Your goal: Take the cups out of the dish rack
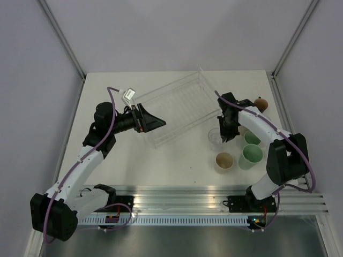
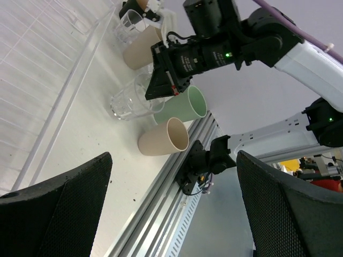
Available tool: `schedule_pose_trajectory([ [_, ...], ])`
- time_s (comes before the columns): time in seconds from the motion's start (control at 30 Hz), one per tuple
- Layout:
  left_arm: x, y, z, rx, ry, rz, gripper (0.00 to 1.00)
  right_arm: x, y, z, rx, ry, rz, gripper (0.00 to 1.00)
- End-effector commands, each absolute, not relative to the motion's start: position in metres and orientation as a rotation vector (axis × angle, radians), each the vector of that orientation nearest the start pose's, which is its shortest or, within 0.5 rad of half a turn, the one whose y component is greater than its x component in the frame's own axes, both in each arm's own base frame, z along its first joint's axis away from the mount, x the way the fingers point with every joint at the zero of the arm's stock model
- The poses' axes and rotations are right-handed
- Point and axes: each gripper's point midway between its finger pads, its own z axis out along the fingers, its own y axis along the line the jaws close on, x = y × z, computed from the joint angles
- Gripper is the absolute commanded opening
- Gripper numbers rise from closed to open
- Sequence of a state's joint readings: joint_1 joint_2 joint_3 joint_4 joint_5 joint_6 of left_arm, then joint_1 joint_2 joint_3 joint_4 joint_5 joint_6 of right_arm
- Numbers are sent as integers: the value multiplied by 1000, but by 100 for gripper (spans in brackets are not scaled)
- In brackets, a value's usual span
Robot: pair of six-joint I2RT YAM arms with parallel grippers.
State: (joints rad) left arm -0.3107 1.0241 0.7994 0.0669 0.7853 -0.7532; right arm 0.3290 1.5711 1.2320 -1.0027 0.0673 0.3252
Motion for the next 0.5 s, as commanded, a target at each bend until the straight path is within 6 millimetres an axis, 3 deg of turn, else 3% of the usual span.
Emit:
schedule_pose_trajectory([
  [0.0,245,-227,282,262,1887,-1370,100,282,106,79,35,2906,86,1],
  [0.13,244,-226,278,257,1897,-1369,100,286,103,69,63,2901,58,1],
  [0.37,244,-225,277,251,1901,-1361,100,291,100,71,77,2878,45,1],
  [0.47,243,-225,275,250,1905,-1361,100,291,96,70,93,2873,24,12],
])
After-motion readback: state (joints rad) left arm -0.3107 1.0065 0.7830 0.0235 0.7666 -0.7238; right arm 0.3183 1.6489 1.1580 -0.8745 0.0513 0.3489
